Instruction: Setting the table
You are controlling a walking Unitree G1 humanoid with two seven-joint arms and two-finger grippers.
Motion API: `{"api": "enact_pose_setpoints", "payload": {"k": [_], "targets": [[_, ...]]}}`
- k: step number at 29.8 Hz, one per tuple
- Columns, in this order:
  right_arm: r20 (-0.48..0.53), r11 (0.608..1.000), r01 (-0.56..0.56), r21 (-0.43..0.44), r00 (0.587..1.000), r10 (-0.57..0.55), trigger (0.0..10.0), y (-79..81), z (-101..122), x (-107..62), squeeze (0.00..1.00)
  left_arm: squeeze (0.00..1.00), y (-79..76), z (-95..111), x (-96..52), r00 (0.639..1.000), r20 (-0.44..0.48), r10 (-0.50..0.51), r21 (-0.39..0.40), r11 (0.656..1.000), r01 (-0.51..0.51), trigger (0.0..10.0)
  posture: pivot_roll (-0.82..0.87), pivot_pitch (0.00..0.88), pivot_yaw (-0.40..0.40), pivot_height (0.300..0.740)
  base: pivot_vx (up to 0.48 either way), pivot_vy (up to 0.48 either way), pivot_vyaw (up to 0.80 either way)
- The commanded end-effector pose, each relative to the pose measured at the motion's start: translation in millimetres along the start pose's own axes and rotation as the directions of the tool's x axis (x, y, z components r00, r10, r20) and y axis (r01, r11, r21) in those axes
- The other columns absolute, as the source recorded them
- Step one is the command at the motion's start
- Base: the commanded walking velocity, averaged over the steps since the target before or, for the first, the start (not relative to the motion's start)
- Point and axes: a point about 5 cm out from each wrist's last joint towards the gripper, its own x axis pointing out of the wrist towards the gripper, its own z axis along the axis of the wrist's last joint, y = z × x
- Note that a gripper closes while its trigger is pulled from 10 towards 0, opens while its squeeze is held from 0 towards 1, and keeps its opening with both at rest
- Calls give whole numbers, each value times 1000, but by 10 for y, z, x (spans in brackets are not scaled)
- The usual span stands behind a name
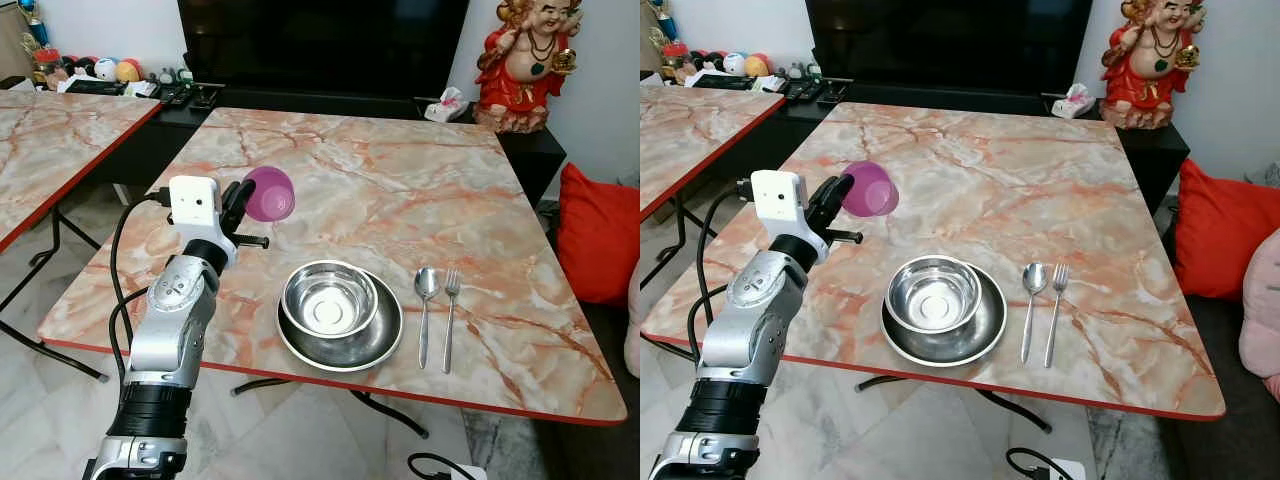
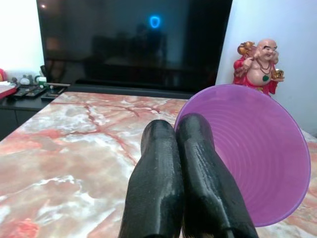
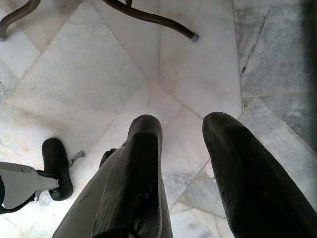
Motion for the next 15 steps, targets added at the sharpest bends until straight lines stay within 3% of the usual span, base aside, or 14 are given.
{"api": "enact_pose_setpoints", "payload": {"k": [1, 4, 15], "targets": [[-14, 1000, 4, 3, 1000, -4, 10000, -14, -23, -4, 0, 0, -13, 6, 17, 1000, -11, -7, -11, 1000, 7, 10000, 79, 0, -35, 740, 0, 0, 0], [-13, 1000, 3, 2, 1000, -3, 10000, -13, -19, -3, 0, 0, -13, 5, 18, 1000, -12, -8, -11, 1000, 8, 10000, 79, 0, -35, 740, 0, 0, 0], [-12, 1000, 4, 3, 1000, -4, 10000, -12, -17, -2, 0, 0, -16, 17, 23, 1000, -7, -8, -16, 1000, 8, 10000, 80, 0, -36, 740, 276, 0, 0]]}}
